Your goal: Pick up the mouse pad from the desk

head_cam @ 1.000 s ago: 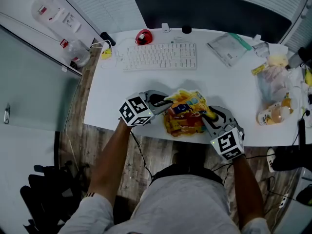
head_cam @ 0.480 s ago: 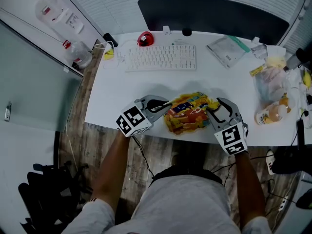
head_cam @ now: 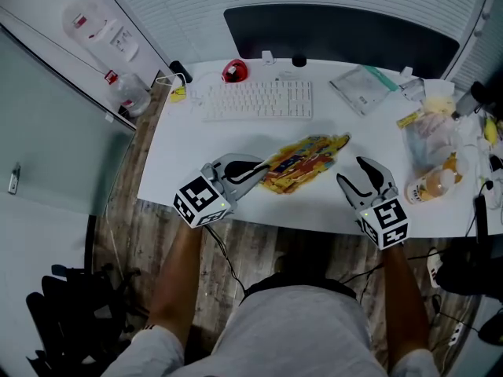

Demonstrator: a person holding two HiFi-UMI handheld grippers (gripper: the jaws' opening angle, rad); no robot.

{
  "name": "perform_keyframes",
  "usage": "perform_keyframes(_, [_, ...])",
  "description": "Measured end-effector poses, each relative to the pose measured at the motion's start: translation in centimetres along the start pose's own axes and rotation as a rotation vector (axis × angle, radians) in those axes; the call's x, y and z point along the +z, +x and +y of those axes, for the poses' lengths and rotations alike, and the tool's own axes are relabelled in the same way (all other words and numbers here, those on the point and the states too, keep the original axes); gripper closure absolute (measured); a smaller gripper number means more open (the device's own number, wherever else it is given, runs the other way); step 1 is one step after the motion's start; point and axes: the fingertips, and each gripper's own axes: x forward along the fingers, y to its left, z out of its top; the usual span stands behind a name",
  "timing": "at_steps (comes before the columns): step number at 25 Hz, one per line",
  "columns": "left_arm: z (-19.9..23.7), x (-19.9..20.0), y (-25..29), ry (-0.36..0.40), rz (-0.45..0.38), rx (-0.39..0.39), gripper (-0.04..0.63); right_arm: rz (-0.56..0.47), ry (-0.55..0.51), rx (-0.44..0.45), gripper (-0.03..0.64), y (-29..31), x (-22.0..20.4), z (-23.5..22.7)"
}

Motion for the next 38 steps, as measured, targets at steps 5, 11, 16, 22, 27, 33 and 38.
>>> perform_keyframes(5, [-0.4,2.7,-1.0,0.0,-0.072,0.04,0.572,-0.023,0.009,0.04,0.397,-0.2,0.8,0.2])
perform_keyframes(11, [-1.1,6.3,-3.1,-0.057,-0.211,0.082,0.572,-0.091,0.079,0.086,0.374,-1.1,2.7,-0.4])
perform_keyframes(16, [-2.1,8.7,-4.8,-0.074,-0.298,0.074,0.572,-0.153,0.11,0.156,0.367,-1.6,4.9,-0.2])
perform_keyframes(22, [-3.2,10.6,-6.2,-0.065,-0.355,0.073,0.572,-0.206,0.101,0.222,0.362,-1.9,7.1,0.8])
perform_keyframes(27, [-4.2,11.9,-7.1,-0.078,-0.409,0.039,0.572,-0.309,0.181,0.311,0.359,-2.7,9.7,1.5])
perform_keyframes(33, [-4.6,11.8,-7.5,-0.129,-0.449,0.024,0.572,-0.428,0.269,0.411,0.359,-4.0,12.4,2.4])
perform_keyframes(38, [-3.6,10.8,-7.8,-0.234,-0.501,0.071,0.572,-0.489,0.282,0.393,0.362,-4.8,13.4,2.3])
